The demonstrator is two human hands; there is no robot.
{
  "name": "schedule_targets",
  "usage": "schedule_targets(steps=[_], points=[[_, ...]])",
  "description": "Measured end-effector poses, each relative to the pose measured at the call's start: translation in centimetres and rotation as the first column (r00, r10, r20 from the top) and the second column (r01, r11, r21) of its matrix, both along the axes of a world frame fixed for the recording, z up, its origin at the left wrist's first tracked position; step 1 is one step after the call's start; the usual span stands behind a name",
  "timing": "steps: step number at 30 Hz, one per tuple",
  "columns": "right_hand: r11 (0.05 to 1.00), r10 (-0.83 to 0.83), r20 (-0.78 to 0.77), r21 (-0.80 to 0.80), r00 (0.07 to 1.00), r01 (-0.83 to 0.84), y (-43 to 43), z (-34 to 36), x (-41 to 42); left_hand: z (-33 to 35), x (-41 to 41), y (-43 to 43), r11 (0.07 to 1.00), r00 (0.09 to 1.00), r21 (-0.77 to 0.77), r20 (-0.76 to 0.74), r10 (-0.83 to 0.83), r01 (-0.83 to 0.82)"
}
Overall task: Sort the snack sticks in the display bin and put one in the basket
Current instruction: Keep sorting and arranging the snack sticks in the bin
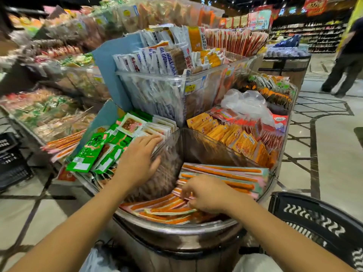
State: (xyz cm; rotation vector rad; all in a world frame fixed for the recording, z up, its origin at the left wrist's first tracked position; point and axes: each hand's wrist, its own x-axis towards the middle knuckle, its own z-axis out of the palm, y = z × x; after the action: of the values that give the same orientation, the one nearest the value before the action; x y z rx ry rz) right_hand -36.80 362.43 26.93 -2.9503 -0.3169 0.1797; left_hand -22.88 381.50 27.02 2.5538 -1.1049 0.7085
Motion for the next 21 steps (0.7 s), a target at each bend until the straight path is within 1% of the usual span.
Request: schedule_targets(steps=[1,3,8,12,17,19,21], points=[[0.999,0.040,-0.085,0.015,0.996,-0.039,0.9,-0.2,0.8,0.0,-0.1,0.0,1.000,1.000,-0.004,-0.003,-0.001,0.001],[0.996,0.089,-0.175,0.019,0.981,-0.087,2.2,-1.1,2.2,0.0,-0.1,0.0,1.000,1.000,-0.018,-0.014,-0.001,0.001],[0.988,0.133,-0.250,0.111,0.959,-0.108,2.8,-2.9,3.3,-0.2,0.1,0.0,0.998,1.000,-0.053,-0.009,-0.020,0.020],[0.984,0.146,-0.246,0.133,0.958,-0.116,2.6,-3.1,3.1,-0.2,0.3,0.0,0.997,0.999,-0.078,-0.031,-0.022,0.019],[0.981,0.147,-0.193,0.157,0.970,-0.117,2.9,-3.0,2.9,-0.3,0.2,0.0,0.995,0.999,-0.093,-0.034,-0.023,0.020],[0.974,0.153,-0.155,0.189,0.976,-0.122,3.0,-2.8,2.8,-0.3,0.1,0.0,0.994,0.999,-0.104,-0.037,-0.021,0.017],[0.963,0.137,-0.082,0.247,0.987,-0.113,2.9,-2.4,2.5,-0.2,0.0,-0.1,0.994,0.999,-0.109,-0.041,-0.023,0.018]])
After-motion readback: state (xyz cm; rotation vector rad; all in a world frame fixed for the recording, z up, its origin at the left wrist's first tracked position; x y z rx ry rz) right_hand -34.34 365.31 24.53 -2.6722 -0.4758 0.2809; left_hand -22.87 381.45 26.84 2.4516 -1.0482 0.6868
